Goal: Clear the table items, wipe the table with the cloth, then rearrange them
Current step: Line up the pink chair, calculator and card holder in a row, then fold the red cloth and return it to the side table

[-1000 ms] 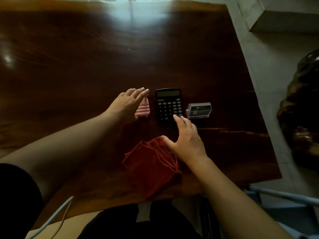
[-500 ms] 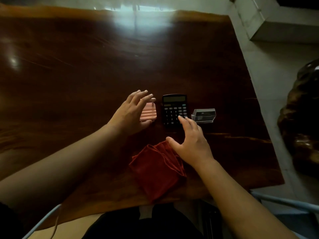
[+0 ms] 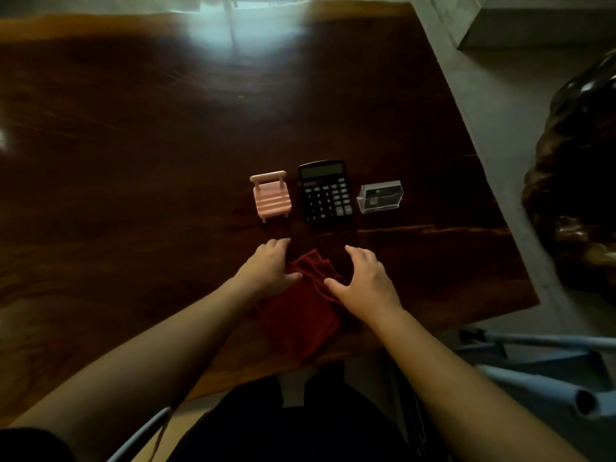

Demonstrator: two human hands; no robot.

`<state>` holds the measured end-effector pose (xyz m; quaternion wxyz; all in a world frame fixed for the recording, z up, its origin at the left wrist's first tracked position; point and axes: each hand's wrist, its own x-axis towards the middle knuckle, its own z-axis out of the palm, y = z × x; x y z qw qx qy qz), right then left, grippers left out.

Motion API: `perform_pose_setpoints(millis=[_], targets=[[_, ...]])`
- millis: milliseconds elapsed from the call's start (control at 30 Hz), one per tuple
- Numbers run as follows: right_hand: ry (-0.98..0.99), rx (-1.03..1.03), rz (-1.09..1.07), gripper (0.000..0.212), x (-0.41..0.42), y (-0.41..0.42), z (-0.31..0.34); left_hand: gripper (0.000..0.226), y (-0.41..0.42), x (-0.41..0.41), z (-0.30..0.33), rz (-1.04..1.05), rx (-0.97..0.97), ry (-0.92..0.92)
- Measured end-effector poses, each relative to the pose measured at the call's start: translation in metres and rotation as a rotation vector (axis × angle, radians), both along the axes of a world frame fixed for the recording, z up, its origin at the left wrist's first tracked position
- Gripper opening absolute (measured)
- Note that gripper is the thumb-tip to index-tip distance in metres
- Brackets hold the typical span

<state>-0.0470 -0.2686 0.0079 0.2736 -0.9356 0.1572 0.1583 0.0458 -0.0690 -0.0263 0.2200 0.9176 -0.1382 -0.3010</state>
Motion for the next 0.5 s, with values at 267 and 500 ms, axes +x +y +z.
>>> perform_pose_setpoints(millis=[267,500], targets=[[0.262,0.107,-0.226,0.088,-0.020,0.010,-0.031,0.085,-0.024,-0.013,-0.014,0.126,0.079,0.063],[0.307,0.154,-0.409,0.068,-0.031,0.017,-0.042,0.024,-0.022,-0.006,-0.014,0.058,0.080,0.160]])
